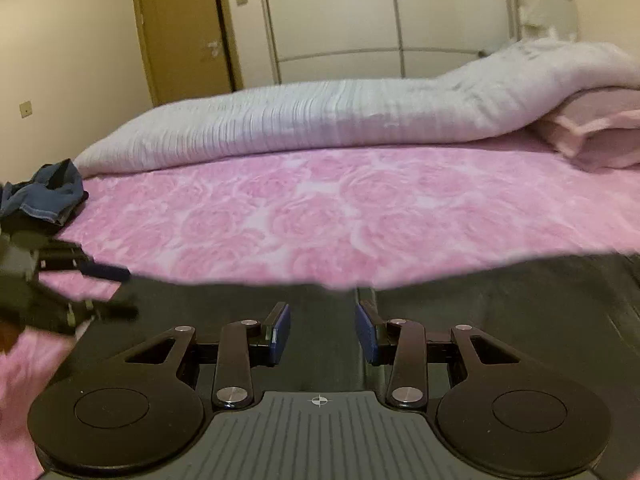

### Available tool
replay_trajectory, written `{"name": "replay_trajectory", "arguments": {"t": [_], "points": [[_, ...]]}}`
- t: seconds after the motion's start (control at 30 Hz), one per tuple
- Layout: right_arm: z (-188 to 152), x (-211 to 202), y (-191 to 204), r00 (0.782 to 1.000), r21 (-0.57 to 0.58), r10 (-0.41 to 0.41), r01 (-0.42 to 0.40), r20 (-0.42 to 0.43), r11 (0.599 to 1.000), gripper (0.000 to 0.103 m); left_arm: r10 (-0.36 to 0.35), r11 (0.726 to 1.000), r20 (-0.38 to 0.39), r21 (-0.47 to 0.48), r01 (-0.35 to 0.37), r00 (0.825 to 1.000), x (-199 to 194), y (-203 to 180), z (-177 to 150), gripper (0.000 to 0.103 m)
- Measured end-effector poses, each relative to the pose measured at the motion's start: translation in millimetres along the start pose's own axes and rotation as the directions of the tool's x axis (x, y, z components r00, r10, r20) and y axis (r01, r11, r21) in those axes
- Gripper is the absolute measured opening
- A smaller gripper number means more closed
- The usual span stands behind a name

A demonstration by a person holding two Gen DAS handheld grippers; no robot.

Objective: Fold clothes

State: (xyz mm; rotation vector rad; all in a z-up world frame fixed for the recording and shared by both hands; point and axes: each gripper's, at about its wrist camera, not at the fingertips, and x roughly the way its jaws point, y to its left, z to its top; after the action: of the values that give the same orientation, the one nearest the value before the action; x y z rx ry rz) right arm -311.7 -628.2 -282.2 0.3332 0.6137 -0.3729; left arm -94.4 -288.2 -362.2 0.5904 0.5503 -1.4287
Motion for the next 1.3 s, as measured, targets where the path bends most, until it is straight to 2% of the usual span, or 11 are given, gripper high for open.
{"name": "replay_trajectory", "arguments": {"t": [0.17, 0.27, 0.43, 0.6, 0.73, 0.8, 0.9, 1.0, 1.1, 1.2, 1.3], "points": [[-37, -34, 17, 1.0, 0.021, -0.029, 0.029, 0.003, 0.999, 0.04, 0.03, 1.0, -0.068, 0.008, -0.03, 0.997, 4, 2, -20, 0.051], [-57, -55, 31, 0.999, 0.018, -0.047, 0.047, 0.007, 0.999, 0.042, 0.052, 0.999, -0.024, -0.01, -0.052, 0.998, -21, 7, -17, 0.051], [-76, -72, 122, 0.999, -0.263, -0.015, 0.022, 0.028, 0.965, 0.071, 0.138, 0.988, 0.015, -0.064, -0.137, 0.99, -78, 24, -43, 0.053], [-108, -48, 227, 0.998, -0.61, 0.041, -0.005, 0.046, 0.792, 0.072, 0.203, 0.974, -0.001, -0.105, -0.202, 0.979, -118, 40, -81, 0.054], [-126, -3, 281, 0.998, -0.746, -0.02, 0.06, 0.062, 0.663, 0.072, 0.217, 0.972, 0.014, -0.097, -0.215, 0.976, -134, 46, -99, 0.057], [-134, 8, 289, 0.995, -0.8, -0.06, 0.104, 0.085, 0.591, 0.072, 0.22, 0.975, 0.024, -0.028, -0.219, 0.975, -136, 43, -105, 0.058], [-143, 13, 286, 0.981, -0.854, -0.128, 0.192, 0.148, 0.483, 0.072, 0.223, 0.953, 0.051, 0.197, -0.228, 0.974, -126, 29, -105, 0.064], [-146, 12, 270, 0.971, -0.881, -0.16, 0.228, 0.176, 0.416, 0.072, 0.197, 0.868, 0.091, 0.447, -0.217, 0.976, -104, 7, -104, 0.068], [-146, 19, 259, 0.966, -0.894, -0.171, 0.245, 0.193, 0.375, 0.064, 0.156, 0.732, 0.126, 0.651, -0.201, 0.98, -70, -15, -100, 0.071], [-138, 24, 254, 0.975, -0.897, -0.144, 0.211, 0.167, 0.389, 0.027, 0.12, 0.562, 0.139, 0.807, -0.182, 0.983, -35, -33, -98, 0.071], [-127, 16, 244, 0.981, -0.867, -0.101, 0.191, 0.163, 0.46, 0.012, 0.07, 0.441, 0.174, 0.878, -0.187, 0.982, -14, -41, -90, 0.074]]}}
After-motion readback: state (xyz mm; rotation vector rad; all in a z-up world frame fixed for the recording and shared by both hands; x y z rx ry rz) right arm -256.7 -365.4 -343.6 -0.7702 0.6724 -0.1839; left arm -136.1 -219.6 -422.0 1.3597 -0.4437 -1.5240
